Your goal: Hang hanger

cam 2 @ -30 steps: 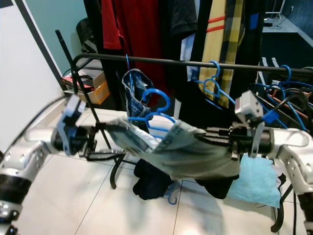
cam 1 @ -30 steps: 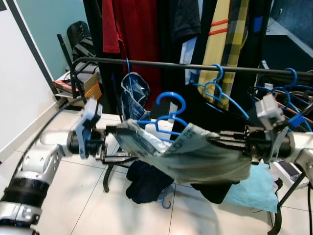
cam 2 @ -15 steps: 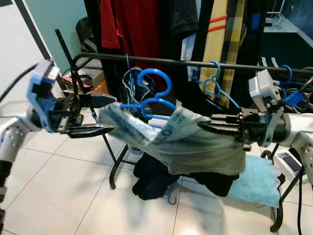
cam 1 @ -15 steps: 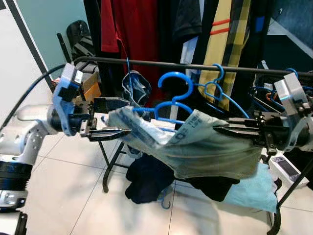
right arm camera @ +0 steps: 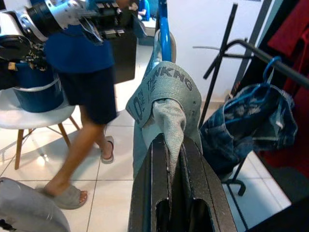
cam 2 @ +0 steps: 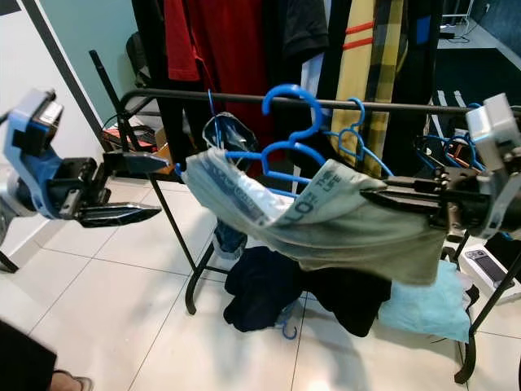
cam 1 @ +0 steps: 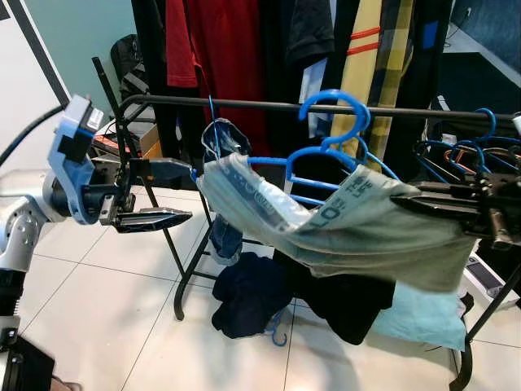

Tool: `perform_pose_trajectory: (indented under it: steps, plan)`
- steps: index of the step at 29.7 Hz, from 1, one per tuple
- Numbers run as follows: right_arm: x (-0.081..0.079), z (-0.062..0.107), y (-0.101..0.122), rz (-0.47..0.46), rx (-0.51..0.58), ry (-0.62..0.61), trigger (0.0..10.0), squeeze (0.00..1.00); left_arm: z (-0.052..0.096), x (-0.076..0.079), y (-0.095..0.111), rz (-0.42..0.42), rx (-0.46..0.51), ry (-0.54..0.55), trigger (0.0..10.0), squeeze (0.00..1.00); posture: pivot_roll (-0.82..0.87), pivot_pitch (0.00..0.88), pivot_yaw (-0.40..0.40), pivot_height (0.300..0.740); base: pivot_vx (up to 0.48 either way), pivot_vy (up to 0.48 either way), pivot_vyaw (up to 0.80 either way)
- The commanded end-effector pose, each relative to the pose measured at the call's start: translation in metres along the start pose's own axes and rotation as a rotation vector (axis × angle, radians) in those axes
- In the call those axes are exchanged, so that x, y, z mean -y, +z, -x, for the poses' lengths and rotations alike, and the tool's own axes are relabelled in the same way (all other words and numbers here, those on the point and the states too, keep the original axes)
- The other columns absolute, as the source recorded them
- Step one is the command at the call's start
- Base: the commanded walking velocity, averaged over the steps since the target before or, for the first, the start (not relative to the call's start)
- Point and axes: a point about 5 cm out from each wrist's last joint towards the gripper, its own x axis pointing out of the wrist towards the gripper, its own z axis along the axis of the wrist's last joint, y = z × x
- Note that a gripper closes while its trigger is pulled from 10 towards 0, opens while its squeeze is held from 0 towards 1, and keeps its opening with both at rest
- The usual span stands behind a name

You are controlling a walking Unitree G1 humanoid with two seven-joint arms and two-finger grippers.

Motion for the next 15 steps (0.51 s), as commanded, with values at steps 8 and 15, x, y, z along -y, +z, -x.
perform_pose_trajectory:
  steps: [8,15]
  plan:
    - [-0.013,-0.009,0.016,0.035,0.015,0.098,10.0,0.0,-0.001,-0.006,-0.01,0.048,0.026,0.053,10.0,0.0,-0.15,0.0,0.109,0.74,0.0,0.0,0.0]
    - [-0.014,-0.012,0.016,0.035,0.023,0.103,10.0,0.0,0.001,-0.01,-0.011,0.03,0.036,0.101,10.0,0.0,-0.14,0.0,0.111,0.74,0.0,0.0,0.0]
